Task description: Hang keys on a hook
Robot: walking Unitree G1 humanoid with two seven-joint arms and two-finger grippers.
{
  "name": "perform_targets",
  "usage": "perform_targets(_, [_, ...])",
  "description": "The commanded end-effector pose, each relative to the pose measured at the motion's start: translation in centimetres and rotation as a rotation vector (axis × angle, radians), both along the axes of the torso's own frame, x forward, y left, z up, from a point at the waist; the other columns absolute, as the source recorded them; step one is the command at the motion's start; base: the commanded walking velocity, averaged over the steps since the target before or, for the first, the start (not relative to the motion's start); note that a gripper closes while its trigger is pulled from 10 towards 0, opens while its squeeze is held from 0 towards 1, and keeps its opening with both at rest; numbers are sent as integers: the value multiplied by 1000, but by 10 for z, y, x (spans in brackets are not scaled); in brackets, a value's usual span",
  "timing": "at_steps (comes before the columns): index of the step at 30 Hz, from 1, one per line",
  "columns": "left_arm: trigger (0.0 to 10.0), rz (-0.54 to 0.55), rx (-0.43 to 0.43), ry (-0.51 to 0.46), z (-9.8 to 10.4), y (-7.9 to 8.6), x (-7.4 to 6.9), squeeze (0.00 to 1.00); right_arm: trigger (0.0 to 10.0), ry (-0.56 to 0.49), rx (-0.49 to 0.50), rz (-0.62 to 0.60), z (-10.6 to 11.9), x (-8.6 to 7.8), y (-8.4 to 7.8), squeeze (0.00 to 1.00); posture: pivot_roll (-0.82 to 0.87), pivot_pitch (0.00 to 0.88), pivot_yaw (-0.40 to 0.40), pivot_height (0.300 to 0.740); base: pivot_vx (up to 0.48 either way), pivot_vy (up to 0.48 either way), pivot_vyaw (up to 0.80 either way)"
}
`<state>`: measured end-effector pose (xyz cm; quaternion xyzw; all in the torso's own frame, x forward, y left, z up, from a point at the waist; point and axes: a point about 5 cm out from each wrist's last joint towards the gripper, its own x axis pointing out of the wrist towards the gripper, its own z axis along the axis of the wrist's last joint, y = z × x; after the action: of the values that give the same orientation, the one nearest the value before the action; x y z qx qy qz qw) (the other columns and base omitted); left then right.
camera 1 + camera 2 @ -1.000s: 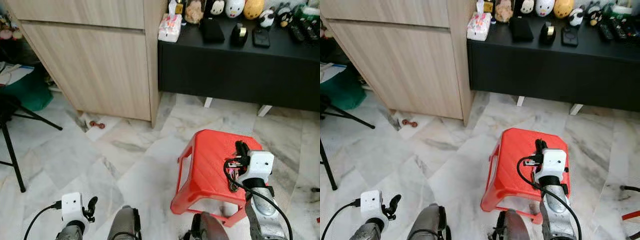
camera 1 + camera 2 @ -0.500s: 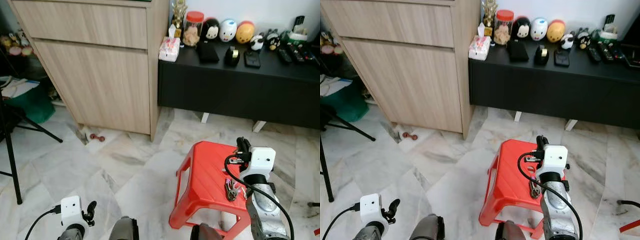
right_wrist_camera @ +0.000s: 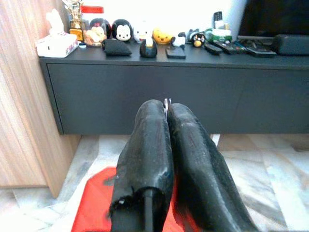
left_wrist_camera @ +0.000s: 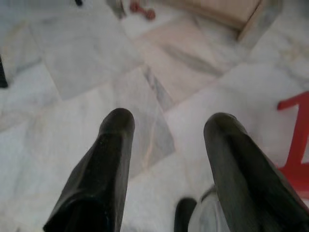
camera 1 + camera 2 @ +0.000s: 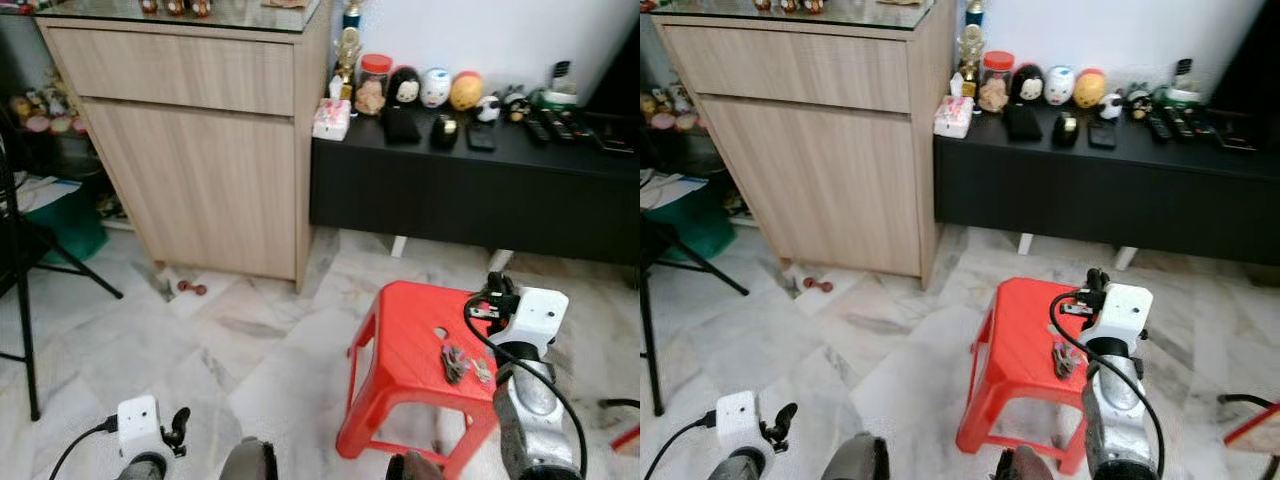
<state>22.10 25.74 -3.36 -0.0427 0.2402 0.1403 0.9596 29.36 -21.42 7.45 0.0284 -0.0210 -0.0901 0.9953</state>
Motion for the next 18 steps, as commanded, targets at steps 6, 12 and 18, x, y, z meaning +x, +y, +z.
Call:
perform_targets(6, [10000,23,-19,24,-6,0,-8,0,10000,-5,-4,-14,5,2,-5,0,105,59,-36,642,-301,0,0])
perform_targets(12, [10000,30,-16,16,-4,0,-6,0,10000,-29,19,-5,7,2,-4,0,106,69,-38,642,-81,0,0])
perform_targets(18, [10000,34,-16,14,-5,0,-6,0,10000,-16,1,-2,8,4,-2,0,104,80,-40,677,0,0,0])
